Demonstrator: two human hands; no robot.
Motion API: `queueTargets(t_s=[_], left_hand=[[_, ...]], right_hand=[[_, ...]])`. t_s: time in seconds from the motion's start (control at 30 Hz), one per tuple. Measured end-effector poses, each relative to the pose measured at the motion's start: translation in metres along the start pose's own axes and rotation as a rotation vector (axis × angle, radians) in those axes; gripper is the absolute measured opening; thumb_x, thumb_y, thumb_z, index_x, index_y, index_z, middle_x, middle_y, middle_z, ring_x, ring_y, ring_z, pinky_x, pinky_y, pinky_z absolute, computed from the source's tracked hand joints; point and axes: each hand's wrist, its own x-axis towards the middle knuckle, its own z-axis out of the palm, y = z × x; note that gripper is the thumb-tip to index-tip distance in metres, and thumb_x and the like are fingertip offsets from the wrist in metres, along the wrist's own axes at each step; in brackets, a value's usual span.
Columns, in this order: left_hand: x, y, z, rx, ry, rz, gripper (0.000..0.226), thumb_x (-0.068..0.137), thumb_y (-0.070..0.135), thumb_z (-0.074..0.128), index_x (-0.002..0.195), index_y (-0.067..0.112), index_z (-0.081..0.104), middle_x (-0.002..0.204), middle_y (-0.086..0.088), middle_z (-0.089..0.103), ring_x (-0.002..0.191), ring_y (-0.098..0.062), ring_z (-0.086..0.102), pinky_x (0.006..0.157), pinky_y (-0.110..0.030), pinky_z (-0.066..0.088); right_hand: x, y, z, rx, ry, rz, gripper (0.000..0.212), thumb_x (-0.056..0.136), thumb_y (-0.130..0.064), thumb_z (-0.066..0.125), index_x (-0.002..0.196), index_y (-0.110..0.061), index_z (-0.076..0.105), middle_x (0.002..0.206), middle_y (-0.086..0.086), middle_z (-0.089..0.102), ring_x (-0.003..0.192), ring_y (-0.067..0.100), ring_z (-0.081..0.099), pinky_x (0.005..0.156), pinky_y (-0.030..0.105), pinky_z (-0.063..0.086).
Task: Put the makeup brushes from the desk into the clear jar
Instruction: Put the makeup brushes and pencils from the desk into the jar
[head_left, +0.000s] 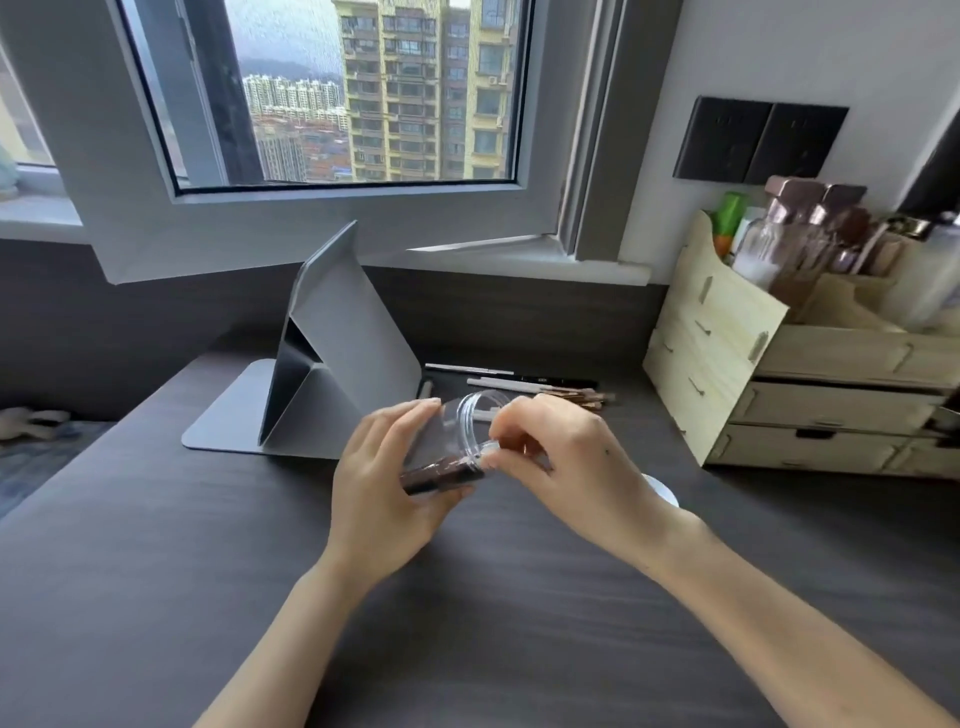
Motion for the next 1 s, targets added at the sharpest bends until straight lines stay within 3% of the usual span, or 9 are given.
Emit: queueTargets(t_s=[0.07, 0.17, 0.27, 0.33, 0.43, 0.57, 0.67, 0.8, 1.0], left_hand=[[0.0, 0.0, 0.0, 0.001, 0.0, -0.014, 0.069, 0.059, 0.041, 0.078, 0.118, 0.012, 0.055, 0.115, 0.006, 0.055, 0.107, -0.013, 0.052, 0.097, -0.01, 0.033], [0.001, 0.001, -0.001, -0.037, 0.028, -0.083, 0.071, 0.055, 0.035, 0.081, 0.118, 0.019, 0.053, 0.112, 0.008, 0.056, 0.105, -0.008, 0.05, 0.093, -0.009, 0.033], [0.003, 0.001, -0.002, -0.112, 0.078, -0.167, 0.071, 0.054, 0.032, 0.081, 0.117, 0.026, 0.05, 0.11, 0.015, 0.055, 0.104, -0.007, 0.051, 0.091, -0.017, 0.039], [0.004, -0.001, -0.001, -0.15, 0.099, -0.224, 0.071, 0.052, 0.032, 0.082, 0.117, 0.03, 0.051, 0.11, 0.022, 0.054, 0.104, -0.007, 0.052, 0.091, -0.016, 0.039], [0.004, -0.004, 0.0, -0.217, 0.106, -0.29, 0.072, 0.051, 0.041, 0.08, 0.117, 0.034, 0.051, 0.113, 0.018, 0.058, 0.108, -0.008, 0.055, 0.093, -0.018, 0.04], [0.003, -0.006, 0.001, -0.262, 0.121, -0.342, 0.072, 0.051, 0.045, 0.077, 0.117, 0.035, 0.051, 0.116, 0.006, 0.061, 0.112, -0.012, 0.055, 0.095, -0.03, 0.044], [0.004, -0.007, 0.002, -0.263, 0.116, -0.344, 0.071, 0.051, 0.044, 0.078, 0.116, 0.036, 0.05, 0.116, 0.007, 0.061, 0.111, -0.011, 0.055, 0.094, -0.026, 0.042], [0.004, -0.009, 0.004, -0.236, 0.108, -0.341, 0.073, 0.052, 0.034, 0.083, 0.118, 0.023, 0.054, 0.113, 0.003, 0.062, 0.109, -0.01, 0.055, 0.093, -0.02, 0.041], [0.004, -0.009, 0.001, -0.227, 0.115, -0.335, 0.072, 0.051, 0.032, 0.083, 0.117, 0.025, 0.054, 0.112, 0.003, 0.062, 0.107, -0.006, 0.055, 0.091, -0.014, 0.039]], right_hand=[[0.001, 0.005, 0.0, 0.023, 0.006, -0.039, 0.027, 0.085, -0.031, 0.057, 0.078, -0.008, 0.07, 0.071, 0.001, 0.06, 0.068, 0.011, 0.051, 0.064, 0.018, 0.039], [0.008, 0.031, -0.01, 0.256, 0.117, 0.122, 0.021, 0.09, -0.013, 0.056, 0.084, -0.005, 0.074, 0.075, 0.0, 0.059, 0.069, 0.004, 0.053, 0.065, 0.012, 0.039], [0.025, 0.095, -0.002, 0.053, 0.26, 0.417, 0.021, 0.092, -0.012, 0.055, 0.091, -0.004, 0.074, 0.083, 0.01, 0.069, 0.081, 0.014, 0.063, 0.074, 0.03, 0.049], [0.036, 0.14, 0.013, -0.183, 0.078, 0.563, 0.024, 0.093, -0.014, 0.051, 0.104, -0.006, 0.071, 0.104, 0.016, 0.07, 0.1, 0.031, 0.062, 0.085, 0.037, 0.048], [0.05, 0.182, 0.032, -0.407, -0.196, 0.628, 0.03, 0.096, -0.014, 0.045, 0.12, -0.011, 0.063, 0.125, 0.013, 0.062, 0.117, 0.034, 0.052, 0.094, 0.038, 0.045], [0.066, 0.199, 0.039, -0.533, -0.409, 0.638, 0.031, 0.094, -0.01, 0.048, 0.122, -0.014, 0.062, 0.128, 0.013, 0.061, 0.12, 0.032, 0.052, 0.097, 0.038, 0.047], [0.074, 0.203, 0.042, -0.605, -0.496, 0.587, 0.03, 0.09, -0.005, 0.051, 0.114, -0.013, 0.067, 0.119, 0.017, 0.065, 0.11, 0.035, 0.059, 0.092, 0.036, 0.051], [0.073, 0.203, 0.042, -0.611, -0.446, 0.548, 0.025, 0.091, -0.005, 0.05, 0.111, -0.008, 0.065, 0.113, 0.018, 0.066, 0.103, 0.036, 0.06, 0.085, 0.036, 0.049], [0.053, 0.177, 0.015, -0.374, -0.12, 0.603, 0.015, 0.095, -0.022, 0.045, 0.105, -0.017, 0.056, 0.1, 0.011, 0.069, 0.095, 0.034, 0.06, 0.076, 0.038, 0.045]])
